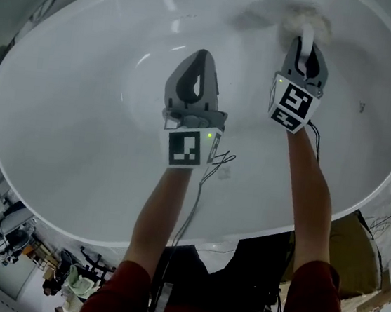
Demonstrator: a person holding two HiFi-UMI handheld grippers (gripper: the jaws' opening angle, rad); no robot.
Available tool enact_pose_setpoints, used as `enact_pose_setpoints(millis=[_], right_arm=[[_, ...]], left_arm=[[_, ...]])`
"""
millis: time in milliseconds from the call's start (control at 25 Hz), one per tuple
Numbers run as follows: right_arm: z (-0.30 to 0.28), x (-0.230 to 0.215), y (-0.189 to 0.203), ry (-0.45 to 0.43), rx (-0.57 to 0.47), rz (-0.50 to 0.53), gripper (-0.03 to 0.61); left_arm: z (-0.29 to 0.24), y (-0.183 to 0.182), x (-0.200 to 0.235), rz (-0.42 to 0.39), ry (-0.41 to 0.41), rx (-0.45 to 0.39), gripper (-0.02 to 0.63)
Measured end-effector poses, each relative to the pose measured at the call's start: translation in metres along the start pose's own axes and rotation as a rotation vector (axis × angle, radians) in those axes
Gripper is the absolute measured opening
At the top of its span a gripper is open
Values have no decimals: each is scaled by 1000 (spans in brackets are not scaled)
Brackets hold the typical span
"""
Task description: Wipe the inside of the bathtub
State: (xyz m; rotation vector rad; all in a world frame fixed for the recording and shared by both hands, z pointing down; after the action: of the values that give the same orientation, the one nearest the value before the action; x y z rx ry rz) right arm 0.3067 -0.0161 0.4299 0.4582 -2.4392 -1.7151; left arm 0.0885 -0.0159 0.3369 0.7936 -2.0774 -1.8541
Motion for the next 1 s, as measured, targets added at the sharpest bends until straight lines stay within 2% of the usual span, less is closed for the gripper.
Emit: enact_pose_setpoints(millis=[160, 360, 560, 760, 1000], right_arm=[[47, 84, -28, -66, -13, -32, 92], [76, 224, -58, -236, -32, -28, 92], [102, 365, -84, -378, -45, -28, 92], [115, 489, -97, -516, -79, 2, 92], [103, 589, -90, -588, -74, 33, 92]], left_arm=[[43, -14, 70, 39, -59, 16, 17], [100, -21, 180, 33, -206, 27, 15], [152, -31, 284, 40, -296, 28, 17], [195, -26, 364, 39, -396, 35, 15], [231, -11, 438, 57, -487, 33, 15]])
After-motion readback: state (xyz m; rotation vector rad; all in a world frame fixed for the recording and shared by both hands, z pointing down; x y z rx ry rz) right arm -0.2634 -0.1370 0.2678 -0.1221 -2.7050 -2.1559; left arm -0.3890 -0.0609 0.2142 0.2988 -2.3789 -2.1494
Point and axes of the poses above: the fingertips, and each gripper's own axes: z backward along the fingers, x to its left, y out of its underside, the point moved 3 cm from there along z, backward along the fingers, and after that the axes turned 12 degrees about -z, right-handed, at the moved point
